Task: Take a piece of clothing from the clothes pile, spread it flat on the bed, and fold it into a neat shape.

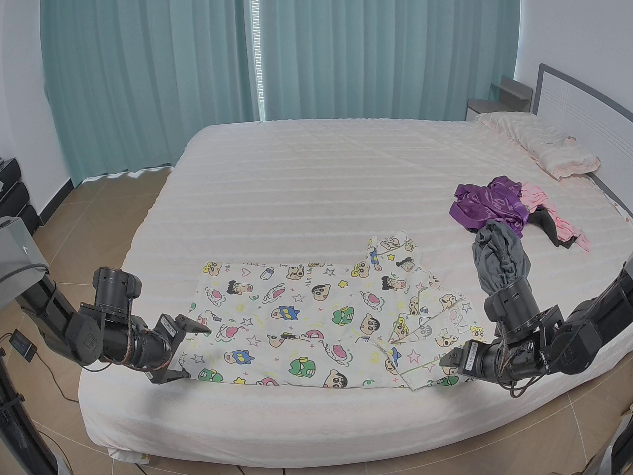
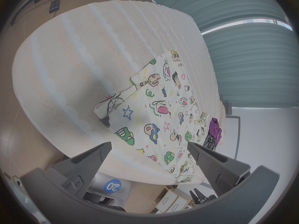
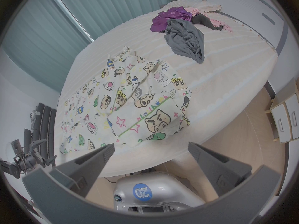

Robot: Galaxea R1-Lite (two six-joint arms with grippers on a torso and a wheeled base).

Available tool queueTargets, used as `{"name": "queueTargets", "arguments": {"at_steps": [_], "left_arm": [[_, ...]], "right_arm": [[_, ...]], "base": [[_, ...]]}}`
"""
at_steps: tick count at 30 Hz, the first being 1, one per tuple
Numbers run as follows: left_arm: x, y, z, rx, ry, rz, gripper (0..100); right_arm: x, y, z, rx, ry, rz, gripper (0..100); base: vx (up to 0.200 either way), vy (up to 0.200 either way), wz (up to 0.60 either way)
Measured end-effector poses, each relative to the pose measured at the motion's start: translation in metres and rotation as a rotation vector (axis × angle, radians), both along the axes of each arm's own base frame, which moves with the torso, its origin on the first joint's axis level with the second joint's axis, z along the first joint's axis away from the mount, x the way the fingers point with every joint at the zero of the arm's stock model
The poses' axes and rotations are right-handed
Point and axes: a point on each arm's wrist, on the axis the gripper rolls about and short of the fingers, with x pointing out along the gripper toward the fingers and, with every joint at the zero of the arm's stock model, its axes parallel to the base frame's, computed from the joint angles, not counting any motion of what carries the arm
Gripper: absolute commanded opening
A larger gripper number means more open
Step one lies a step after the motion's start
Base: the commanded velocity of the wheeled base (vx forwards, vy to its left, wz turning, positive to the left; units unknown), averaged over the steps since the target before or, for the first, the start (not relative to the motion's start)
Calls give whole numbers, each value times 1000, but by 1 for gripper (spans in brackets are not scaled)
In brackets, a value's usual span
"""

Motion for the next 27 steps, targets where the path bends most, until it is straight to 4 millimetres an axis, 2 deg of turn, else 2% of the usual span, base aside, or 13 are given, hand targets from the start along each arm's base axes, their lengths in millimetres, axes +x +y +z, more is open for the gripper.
{"name": "queueTargets", "arguments": {"at_steps": [5, 9, 15, 22, 27], "left_arm": [[0, 0, 0, -1, 0, -1, 100], [0, 0, 0, -1, -1, -1, 100], [2, 2, 3, -11, -26, 12, 100], [2, 9, 3, -23, -96, 39, 100], [-1, 10, 1, -16, -99, 45, 100]], "right_arm": [[8, -1, 14, 103, -71, 3, 100], [18, 1, 24, 271, -143, -12, 100], [29, -8, 24, 488, -156, -36, 100], [34, -23, 20, 526, -169, -80, 100], [33, -24, 19, 525, -168, -82, 100]], "base": [[0, 0, 0], [0, 0, 0], [33, 0, 0], [200, 0, 0], [0, 0, 0]]}}
